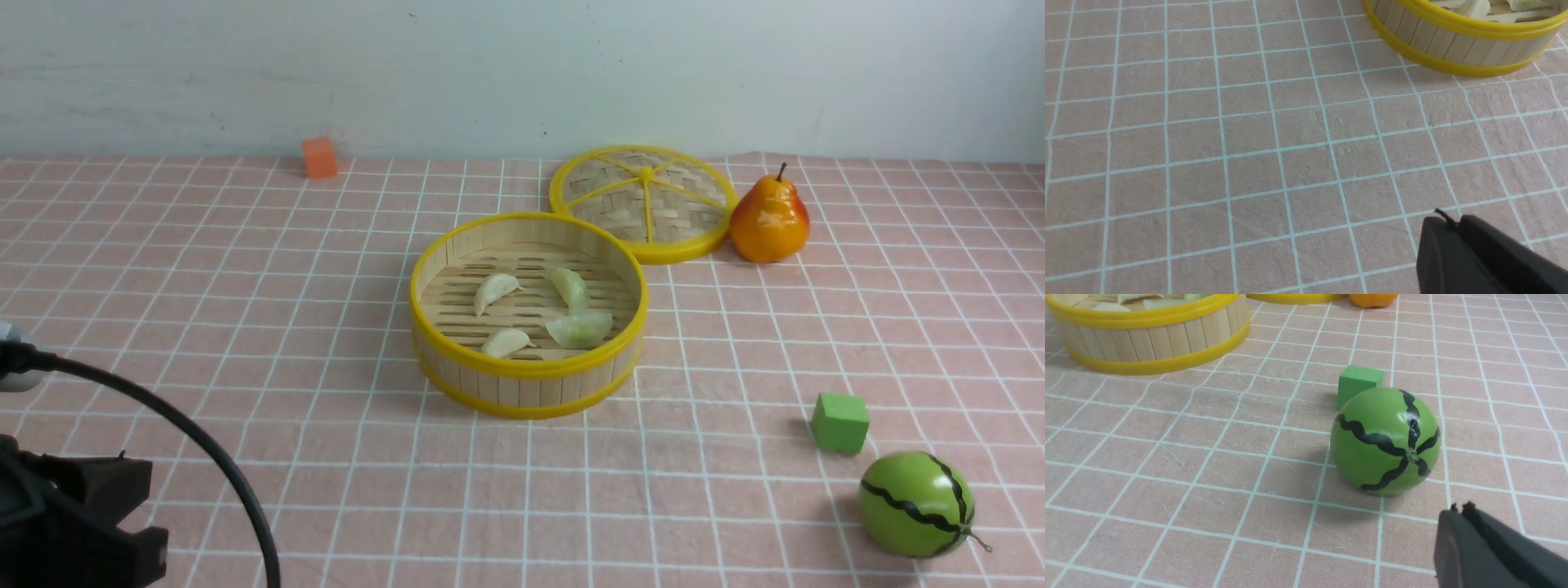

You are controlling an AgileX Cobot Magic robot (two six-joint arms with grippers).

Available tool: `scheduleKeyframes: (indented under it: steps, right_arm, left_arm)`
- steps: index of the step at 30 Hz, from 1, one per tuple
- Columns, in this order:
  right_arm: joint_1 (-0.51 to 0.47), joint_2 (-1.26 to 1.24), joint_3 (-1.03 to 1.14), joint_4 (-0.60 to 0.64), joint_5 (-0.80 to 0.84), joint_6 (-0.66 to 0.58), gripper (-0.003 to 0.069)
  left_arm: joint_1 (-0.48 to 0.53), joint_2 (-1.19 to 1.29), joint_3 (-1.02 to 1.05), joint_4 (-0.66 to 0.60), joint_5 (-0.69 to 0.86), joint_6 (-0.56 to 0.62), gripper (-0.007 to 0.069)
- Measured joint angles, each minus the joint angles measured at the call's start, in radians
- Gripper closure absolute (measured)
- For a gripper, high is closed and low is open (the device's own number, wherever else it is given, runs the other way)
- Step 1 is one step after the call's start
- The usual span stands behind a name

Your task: Put the dumplings into the steamer on the table with the pink tablecloth.

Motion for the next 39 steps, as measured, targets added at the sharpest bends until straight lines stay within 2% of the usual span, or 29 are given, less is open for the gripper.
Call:
scheduleKeyframes:
  steps: [21,25,31,33,35,39]
  right_arm:
    - [0.0,0.0,-0.001,0.003,0.002,0.0,0.0655]
    - [0.0,0.0,-0.001,0.003,0.003,0.0,0.0651]
    - [0.0,0.0,-0.001,0.003,0.003,0.0,0.0643]
    - [0.0,0.0,-0.001,0.003,0.004,0.0,0.0641]
    - [0.0,0.0,-0.001,0.003,0.004,0.0,0.0641]
    - [0.0,0.0,-0.001,0.003,0.004,0.001,0.0641]
  left_arm:
    - [-0.005,-0.031,0.002,-0.001,0.007,0.0,0.0565]
    - [0.006,-0.222,0.003,0.042,0.057,0.001,0.0561]
    - [0.105,-0.575,0.073,0.083,0.126,0.022,0.0577]
    - [0.119,-0.665,0.154,0.08,0.06,0.02,0.0638]
    - [0.12,-0.704,0.207,0.074,-0.004,0.014,0.0638]
    - [0.15,-0.73,0.468,0.066,-0.344,0.004,0.0638]
